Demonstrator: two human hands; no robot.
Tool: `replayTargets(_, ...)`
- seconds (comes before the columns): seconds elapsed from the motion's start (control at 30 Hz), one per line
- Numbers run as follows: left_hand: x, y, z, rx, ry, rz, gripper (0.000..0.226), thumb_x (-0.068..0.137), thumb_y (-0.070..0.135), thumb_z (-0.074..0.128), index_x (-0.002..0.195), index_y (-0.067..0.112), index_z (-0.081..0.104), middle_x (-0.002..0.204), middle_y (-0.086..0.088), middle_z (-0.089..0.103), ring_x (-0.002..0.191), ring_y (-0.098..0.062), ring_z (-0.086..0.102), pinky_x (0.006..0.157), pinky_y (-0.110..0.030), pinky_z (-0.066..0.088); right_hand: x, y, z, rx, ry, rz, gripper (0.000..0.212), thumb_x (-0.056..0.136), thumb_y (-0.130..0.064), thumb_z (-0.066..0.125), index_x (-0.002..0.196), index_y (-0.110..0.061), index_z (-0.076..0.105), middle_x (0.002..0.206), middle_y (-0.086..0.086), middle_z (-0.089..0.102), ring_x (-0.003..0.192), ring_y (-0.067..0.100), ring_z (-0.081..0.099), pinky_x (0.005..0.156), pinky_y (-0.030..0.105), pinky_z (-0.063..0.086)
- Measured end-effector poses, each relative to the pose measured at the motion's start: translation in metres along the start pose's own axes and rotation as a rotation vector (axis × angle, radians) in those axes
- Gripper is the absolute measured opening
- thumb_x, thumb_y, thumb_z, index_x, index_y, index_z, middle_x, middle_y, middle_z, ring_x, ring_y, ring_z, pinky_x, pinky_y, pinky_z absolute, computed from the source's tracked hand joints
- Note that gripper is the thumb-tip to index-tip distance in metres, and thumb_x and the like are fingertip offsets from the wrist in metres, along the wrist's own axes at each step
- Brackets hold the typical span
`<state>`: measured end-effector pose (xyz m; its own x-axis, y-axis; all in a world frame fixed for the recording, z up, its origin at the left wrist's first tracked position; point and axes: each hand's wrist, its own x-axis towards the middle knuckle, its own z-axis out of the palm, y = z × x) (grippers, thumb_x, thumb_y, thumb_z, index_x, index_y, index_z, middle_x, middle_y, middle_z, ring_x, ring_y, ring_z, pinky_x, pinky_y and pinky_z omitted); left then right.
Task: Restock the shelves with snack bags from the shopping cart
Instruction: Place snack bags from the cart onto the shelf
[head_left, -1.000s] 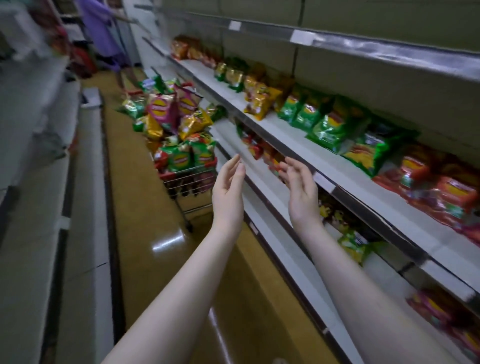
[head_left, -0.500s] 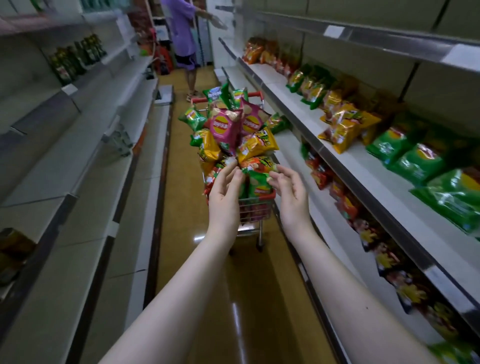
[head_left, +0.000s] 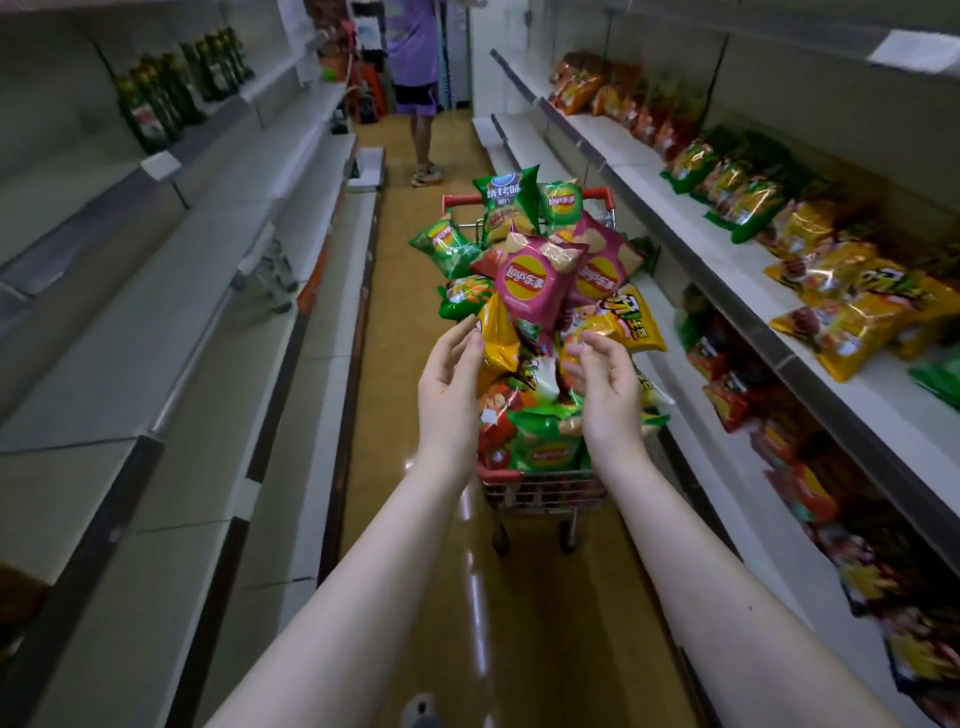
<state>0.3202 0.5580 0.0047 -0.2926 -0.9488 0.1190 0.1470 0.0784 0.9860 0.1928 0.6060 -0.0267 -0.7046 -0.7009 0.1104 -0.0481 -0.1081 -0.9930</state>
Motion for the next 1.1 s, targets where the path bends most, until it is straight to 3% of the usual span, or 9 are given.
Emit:
replayTargets(0.1,0.056,-0.003,-0.017,-0.005,-0.040,-0.024,0.027,0.098,0.030,0.048,0.123,0.027,0.055,0.119,0.008,0.060,0.106,0.001,0.056,0.071,-0.003,0.044,0.038,0.004,0.034,-0.024,0.064,0.006,0.019,0.100,-0.026,0.042,0.117,-0.023,0.051,0.111,-0.004,0.061,0.106,0.011,0.058,0.085,0.019,0.046)
replayTargets(0.17,0.095,-0.004,-0.025,-0.024,-0.089,-0.046,0.024,0.097,0.029,0.050,0.120,0.027,0.057,0.120,0.006,0.061,0.109,-0.004,0.056,0.073,-0.004,0.045,0.062,0.005,0.054,-0.032,0.122,0.008,0.019,0.100,-0.025,0.042,0.116,-0.023,0.050,0.109,-0.006,0.060,0.104,0.010,0.058,0.078,0.016,0.045)
replayTargets(0.27,0.137,-0.007,-0.028,-0.025,-0.153,-0.049,0.034,0.095,0.029,0.054,0.127,0.019,0.057,0.127,-0.003,0.060,0.118,-0.013,0.056,0.088,-0.015,0.047,0.089,0.009,0.068,-0.042,0.175,0.017,0.017,0.100,-0.024,0.042,0.115,-0.023,0.050,0.107,-0.008,0.059,0.102,0.011,0.058,0.076,0.016,0.046)
replayTargets(0.37,0.180,-0.018,-0.027,-0.051,-0.184,-0.084,0.034,0.095,0.027,0.055,0.128,0.018,0.056,0.129,-0.006,0.059,0.119,-0.015,0.056,0.090,-0.017,0.050,0.121,0.018,0.080,-0.061,0.229,0.038,0.017,0.101,-0.023,0.042,0.115,-0.022,0.050,0.111,-0.004,0.058,0.099,0.008,0.058,0.074,0.015,0.049)
replayTargets(0.53,0.248,-0.046,-0.007,-0.051,-0.226,-0.149,0.039,0.092,0.031,0.060,0.129,0.020,0.056,0.128,-0.005,0.060,0.119,-0.020,0.057,0.098,-0.041,0.050,0.186,0.048,0.083,-0.081,0.289,0.095,0.025,0.100,-0.024,0.044,0.124,-0.018,0.049,0.117,-0.001,0.055,0.097,0.001,0.054,0.062,0.007,0.046)
replayTargets(0.63,0.283,-0.059,0.009,-0.019,-0.234,-0.153,0.040,0.091,0.030,0.061,0.129,0.021,0.055,0.129,-0.001,0.058,0.119,-0.017,0.056,0.087,-0.030,0.054,0.224,0.069,0.081,-0.108,0.323,0.122,0.034,0.098,-0.025,0.048,0.131,-0.015,0.045,0.121,-0.002,0.050,0.104,0.007,0.050,0.065,0.005,0.041)
replayTargets(0.7,0.303,-0.067,0.022,0.006,-0.241,-0.163,0.040,0.090,0.031,0.062,0.128,0.023,0.055,0.130,0.001,0.058,0.118,-0.014,0.056,0.079,-0.020,0.054,0.249,0.082,0.078,-0.088,0.341,0.156,0.040,0.097,-0.025,0.051,0.134,-0.014,0.041,0.125,0.000,0.047,0.112,0.011,0.047,0.078,0.009,0.042)
replayTargets(0.87,0.342,-0.094,0.049,0.154,-0.276,-0.177,0.046,0.085,0.032,0.069,0.127,0.027,0.054,0.129,0.004,0.057,0.119,-0.012,0.053,0.096,-0.036,0.050,0.284,0.115,0.071,-0.072,0.347,0.255,0.061,0.090,-0.031,0.060,0.141,-0.014,0.031,0.139,0.006,0.043,0.125,0.019,0.044,0.099,0.034,0.044)
replayTargets(1.1,0.366,-0.116,0.065,0.202,-0.299,-0.240,0.053,0.082,0.030,0.072,0.129,0.030,0.047,0.129,0.006,0.052,0.115,-0.007,0.050,0.079,-0.017,0.047,0.299,0.140,0.073,-0.047,0.321,0.238,0.052,0.089,-0.029,0.062,0.135,-0.016,0.041,0.132,0.006,0.051,0.120,0.019,0.051,0.093,0.030,0.047)
